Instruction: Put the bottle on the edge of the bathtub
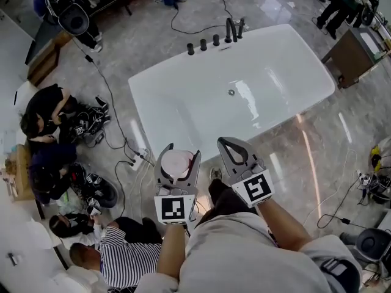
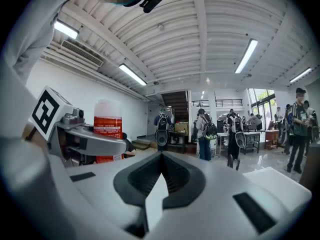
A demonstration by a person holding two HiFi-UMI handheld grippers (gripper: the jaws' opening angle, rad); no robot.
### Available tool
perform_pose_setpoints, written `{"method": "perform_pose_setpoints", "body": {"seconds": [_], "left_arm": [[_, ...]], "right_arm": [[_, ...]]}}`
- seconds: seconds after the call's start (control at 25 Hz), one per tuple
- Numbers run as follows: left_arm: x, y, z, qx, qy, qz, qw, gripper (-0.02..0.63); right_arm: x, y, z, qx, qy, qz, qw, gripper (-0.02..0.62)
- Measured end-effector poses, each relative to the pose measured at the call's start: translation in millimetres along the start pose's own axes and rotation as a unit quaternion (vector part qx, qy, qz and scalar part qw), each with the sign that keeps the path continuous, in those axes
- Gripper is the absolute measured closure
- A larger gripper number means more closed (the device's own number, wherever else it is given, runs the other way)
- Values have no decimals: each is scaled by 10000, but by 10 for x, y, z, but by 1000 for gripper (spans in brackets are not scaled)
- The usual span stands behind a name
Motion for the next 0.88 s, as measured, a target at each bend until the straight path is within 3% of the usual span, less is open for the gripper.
{"method": "perform_pose_setpoints", "body": {"seconds": [0.16,0.36,0.48,0.88], "left_arm": [[-146,367,65,9,-65,-89,9999,308],[-420,725,202,97,37,-86,9999,308],[-601,842,219,53,70,-10,10000,308],[-951,1273,213,68,0,-440,9990,307]], "right_arm": [[246,294,-32,-7,150,43,9999,589],[428,690,-14,-151,-153,179,9996,589],[462,881,7,-96,-47,231,9997,589],[539,1347,-4,-265,152,-103,9995,589]]}}
Point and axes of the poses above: the fingertips, and each gripper's own axes: y forward along the fingers, x to its right, z out of its top, the point moved 3 cm from there along -y, backward along the fingers, and after that the axes turned 7 degrees about z, right-handed, at the moved point
